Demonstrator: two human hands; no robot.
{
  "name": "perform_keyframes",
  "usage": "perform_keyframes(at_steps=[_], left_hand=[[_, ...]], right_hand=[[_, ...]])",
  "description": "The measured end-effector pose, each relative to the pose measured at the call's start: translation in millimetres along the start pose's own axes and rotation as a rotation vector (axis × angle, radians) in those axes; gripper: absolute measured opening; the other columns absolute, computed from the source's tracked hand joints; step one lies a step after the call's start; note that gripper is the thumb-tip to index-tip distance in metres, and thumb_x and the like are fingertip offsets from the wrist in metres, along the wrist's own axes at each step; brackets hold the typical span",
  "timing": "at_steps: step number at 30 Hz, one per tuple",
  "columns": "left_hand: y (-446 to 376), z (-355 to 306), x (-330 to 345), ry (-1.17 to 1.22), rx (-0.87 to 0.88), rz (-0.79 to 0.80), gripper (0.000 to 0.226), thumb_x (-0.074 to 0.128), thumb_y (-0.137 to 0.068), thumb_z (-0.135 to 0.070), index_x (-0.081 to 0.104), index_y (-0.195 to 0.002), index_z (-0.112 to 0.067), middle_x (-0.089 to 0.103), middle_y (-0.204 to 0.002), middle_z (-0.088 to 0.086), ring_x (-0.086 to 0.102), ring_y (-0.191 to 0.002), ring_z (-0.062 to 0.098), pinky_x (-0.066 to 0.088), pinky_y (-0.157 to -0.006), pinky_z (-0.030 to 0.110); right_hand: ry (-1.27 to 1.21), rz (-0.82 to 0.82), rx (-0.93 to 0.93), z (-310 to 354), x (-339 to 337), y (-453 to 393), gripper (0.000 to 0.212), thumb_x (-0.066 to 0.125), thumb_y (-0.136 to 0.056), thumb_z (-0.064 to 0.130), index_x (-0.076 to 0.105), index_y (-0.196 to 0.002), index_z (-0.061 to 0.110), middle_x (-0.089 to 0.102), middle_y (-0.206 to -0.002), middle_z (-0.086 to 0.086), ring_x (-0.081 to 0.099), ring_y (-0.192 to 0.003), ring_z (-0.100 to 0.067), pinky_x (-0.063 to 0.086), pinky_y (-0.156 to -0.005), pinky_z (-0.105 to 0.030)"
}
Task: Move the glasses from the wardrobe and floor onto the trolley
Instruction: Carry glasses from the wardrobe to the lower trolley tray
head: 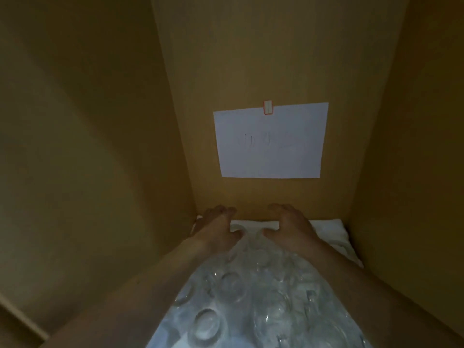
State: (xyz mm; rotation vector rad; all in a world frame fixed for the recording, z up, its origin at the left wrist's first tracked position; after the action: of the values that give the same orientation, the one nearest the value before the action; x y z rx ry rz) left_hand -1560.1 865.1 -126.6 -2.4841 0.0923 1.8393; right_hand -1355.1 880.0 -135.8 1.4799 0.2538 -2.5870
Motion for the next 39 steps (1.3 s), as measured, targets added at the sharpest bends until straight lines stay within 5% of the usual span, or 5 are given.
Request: perform_keyframes(at_steps=[6,11,24,33,39], left_hand=[[-40,16,35,0.042,-0.070,0.075,0.075,0.063,-0.088,-0.061,0.039,-0.153,-0.030,0.041,-0.154,0.003,0.040,-0.140,0.027,0.036,-0.109,0.032],[-61,19,55,0.134,-0.091,0.164,0.076,0.067,-0.088,-0.055,0.039,-0.152,-0.026,0.045,-0.150,0.007,0.048,-0.134,0.026,0.045,-0.104,0.033],[-75,6,66,0.119,-0.093,0.330,0.055,0.073,-0.079,-0.040,0.059,-0.128,-0.019,0.062,-0.125,0.003,0.061,-0.110,0.021,0.055,-0.093,0.037],[-76,10,44,0.211,-0.127,0.183,0.046,0.088,-0.064,-0.029,0.070,-0.104,-0.013,0.066,-0.098,0.000,0.066,-0.089,0.017,0.060,-0.077,0.033],[-85,14,-21,0.260,-0.178,-0.104,0.066,0.088,-0.059,-0.035,0.069,-0.121,-0.021,0.067,-0.118,0.002,0.066,-0.106,0.022,0.056,-0.082,0.028]], right_hand=[[0.046,0.080,0.018,-10,12,-30,0.073,0.071,-0.088,0.048,0.044,-0.150,0.022,0.049,-0.145,-0.007,0.048,-0.131,-0.026,0.044,-0.106,-0.035],[0.075,0.175,-0.010,1,34,-42,0.052,0.074,-0.083,0.043,0.061,-0.131,0.026,0.059,-0.124,-0.005,0.058,-0.118,-0.024,0.047,-0.083,-0.027],[0.355,0.471,0.114,6,68,-62,0.056,0.080,-0.072,0.053,0.060,-0.114,0.022,0.064,-0.107,0.001,0.061,-0.091,-0.018,0.048,-0.072,-0.030],[0.231,0.390,0.171,5,62,-61,0.062,0.087,-0.068,0.028,0.062,-0.124,0.019,0.063,-0.118,0.000,0.064,-0.106,-0.020,0.055,-0.088,-0.031],[0.118,0.129,0.099,27,7,-67,0.041,0.089,-0.065,0.035,0.068,-0.092,0.014,0.069,-0.100,-0.002,0.068,-0.093,-0.021,0.058,-0.075,-0.030]])
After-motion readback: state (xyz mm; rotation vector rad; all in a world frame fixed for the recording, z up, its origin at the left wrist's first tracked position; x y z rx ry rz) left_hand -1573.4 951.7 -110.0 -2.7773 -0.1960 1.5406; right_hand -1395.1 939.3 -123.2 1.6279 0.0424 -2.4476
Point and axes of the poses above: each hand's wrist, its own y-axis away from the middle knuckle, its own x-axis out of the palm, z = x × y, the point moved 4 cm from there along -y, towards the middle knuckle
